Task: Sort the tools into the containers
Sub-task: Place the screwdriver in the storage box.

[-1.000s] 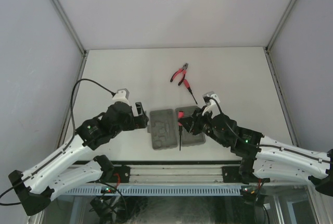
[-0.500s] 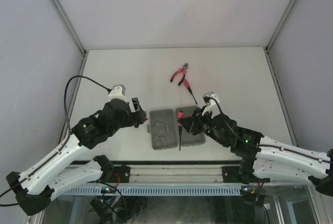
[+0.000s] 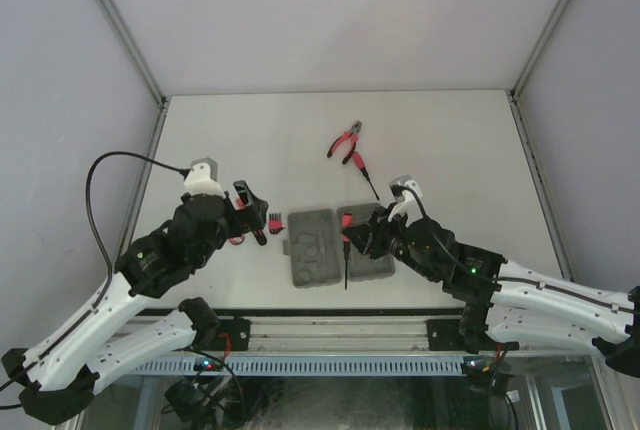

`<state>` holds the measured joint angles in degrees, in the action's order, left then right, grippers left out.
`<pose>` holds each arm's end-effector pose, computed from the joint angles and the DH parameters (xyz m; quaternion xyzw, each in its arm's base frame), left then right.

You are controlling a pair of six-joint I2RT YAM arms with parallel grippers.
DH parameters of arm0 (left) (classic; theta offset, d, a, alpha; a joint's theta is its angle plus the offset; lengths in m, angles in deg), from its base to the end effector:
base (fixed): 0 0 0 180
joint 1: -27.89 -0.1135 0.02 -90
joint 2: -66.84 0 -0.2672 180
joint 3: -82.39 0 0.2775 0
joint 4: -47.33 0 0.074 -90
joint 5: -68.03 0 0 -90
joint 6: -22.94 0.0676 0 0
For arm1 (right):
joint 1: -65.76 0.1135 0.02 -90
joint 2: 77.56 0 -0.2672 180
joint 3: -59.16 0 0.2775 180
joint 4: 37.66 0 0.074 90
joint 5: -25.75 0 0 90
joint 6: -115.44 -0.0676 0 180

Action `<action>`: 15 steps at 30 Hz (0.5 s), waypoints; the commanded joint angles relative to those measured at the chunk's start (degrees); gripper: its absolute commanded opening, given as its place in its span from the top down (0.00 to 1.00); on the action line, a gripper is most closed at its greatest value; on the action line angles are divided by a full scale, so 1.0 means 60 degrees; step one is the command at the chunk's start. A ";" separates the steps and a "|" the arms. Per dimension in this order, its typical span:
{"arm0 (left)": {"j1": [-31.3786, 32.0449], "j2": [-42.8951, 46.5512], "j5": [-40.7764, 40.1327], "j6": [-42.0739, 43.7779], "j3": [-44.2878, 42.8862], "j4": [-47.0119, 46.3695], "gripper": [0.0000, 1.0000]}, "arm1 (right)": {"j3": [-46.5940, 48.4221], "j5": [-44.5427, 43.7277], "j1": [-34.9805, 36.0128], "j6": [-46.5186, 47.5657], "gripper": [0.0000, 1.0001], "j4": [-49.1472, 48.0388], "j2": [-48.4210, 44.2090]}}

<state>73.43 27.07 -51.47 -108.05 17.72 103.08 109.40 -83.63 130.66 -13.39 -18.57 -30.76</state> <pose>0.1501 -0.1054 0.3331 -0.0922 0.8454 -0.1659 0.4993 0.1250 0.2139 0.2878 -0.0781 0.7881 0.3857 0.4733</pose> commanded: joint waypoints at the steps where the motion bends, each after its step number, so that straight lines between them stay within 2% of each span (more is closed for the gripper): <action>1: -0.0074 0.0388 -0.0262 0.0324 -0.0194 -0.0703 0.05 | 0.0040 -0.0021 -0.0075 -0.0135 1.00 -0.0451 -0.0049; 9: -0.0071 -0.0101 0.0038 0.0779 -0.0621 -0.0082 0.04 | 0.0036 0.0095 -0.0113 -0.0139 1.00 -0.0583 0.0075; 15: -0.0075 0.0501 0.0087 0.1029 -0.0236 -0.0564 0.00 | 0.0039 0.0110 -0.0146 -0.0133 1.00 -0.0582 0.0009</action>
<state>73.39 27.01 -51.47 -104.38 17.26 102.47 109.40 -83.19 130.25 -13.41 -19.03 -30.21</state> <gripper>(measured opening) 0.995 0.229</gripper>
